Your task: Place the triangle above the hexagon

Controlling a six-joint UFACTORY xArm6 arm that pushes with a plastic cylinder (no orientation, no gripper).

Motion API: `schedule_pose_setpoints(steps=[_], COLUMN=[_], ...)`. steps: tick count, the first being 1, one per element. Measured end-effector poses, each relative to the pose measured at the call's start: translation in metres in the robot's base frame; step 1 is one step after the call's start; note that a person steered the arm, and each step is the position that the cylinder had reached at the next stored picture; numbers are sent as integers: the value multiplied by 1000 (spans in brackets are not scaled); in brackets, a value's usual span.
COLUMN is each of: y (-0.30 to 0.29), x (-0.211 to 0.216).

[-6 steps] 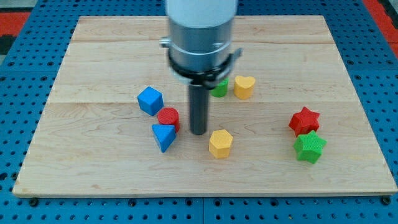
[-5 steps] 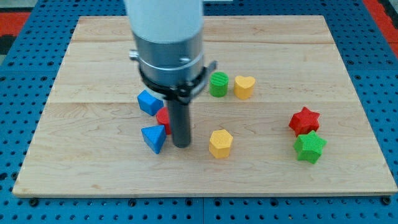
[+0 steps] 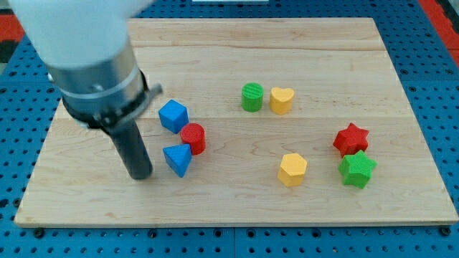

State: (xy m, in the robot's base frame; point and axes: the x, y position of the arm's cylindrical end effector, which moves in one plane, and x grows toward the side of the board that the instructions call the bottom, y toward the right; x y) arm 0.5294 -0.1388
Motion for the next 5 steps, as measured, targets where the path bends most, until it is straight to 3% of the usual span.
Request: schedule_pose_setpoints(steps=[1, 2, 3, 4, 5], y=[44, 98, 23, 12, 90], x=[-25, -11, -1, 18, 28])
